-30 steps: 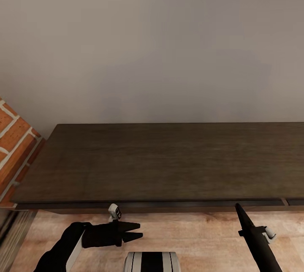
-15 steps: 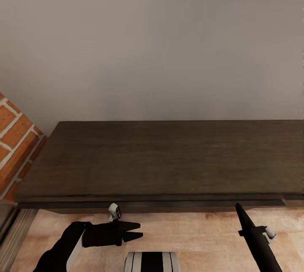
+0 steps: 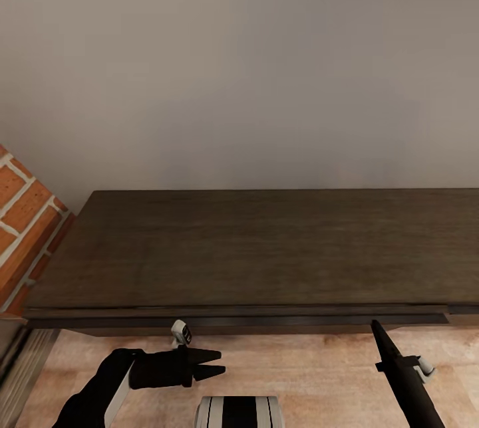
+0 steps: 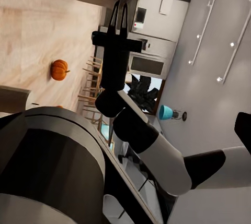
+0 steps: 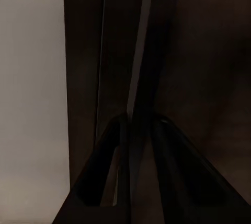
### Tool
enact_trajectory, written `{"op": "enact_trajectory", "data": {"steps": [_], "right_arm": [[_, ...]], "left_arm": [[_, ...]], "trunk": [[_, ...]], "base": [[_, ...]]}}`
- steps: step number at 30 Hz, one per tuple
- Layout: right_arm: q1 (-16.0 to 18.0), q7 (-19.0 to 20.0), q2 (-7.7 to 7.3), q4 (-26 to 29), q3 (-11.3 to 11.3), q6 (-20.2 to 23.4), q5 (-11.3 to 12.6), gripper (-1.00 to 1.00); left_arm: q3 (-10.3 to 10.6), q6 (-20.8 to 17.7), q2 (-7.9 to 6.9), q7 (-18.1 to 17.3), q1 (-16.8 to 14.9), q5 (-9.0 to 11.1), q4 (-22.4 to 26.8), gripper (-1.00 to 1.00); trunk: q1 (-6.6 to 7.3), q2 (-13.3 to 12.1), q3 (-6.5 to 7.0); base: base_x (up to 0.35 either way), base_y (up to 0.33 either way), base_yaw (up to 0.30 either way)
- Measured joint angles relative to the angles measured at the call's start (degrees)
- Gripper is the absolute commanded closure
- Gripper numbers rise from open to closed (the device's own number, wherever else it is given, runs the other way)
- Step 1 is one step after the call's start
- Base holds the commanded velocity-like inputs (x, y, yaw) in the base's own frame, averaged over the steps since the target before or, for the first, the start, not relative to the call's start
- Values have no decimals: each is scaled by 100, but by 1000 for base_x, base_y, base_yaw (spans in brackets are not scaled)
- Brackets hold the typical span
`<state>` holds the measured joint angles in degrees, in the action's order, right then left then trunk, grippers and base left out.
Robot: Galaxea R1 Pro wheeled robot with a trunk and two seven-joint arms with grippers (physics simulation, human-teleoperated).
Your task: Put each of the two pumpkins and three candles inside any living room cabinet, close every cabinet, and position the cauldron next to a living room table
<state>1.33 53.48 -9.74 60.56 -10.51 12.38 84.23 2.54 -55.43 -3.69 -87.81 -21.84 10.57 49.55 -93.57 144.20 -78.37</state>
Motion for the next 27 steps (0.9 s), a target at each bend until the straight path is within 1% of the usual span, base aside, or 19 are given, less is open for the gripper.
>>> {"op": "enact_trajectory", "data": {"steps": [24,27], "right_arm": [[0,-10,7,7,-4,-5,-1,100],[7,-16,7,7,-5,-5,-1,100]], "left_arm": [[-1,1,0,1,-4,-6,-1,-100],[-3,-1,0,1,-16,-23,-4,-100]], "trunk": [[0,0,0],[-1,0,0]], "base": [[0,0,0],[-83,0,0]]}}
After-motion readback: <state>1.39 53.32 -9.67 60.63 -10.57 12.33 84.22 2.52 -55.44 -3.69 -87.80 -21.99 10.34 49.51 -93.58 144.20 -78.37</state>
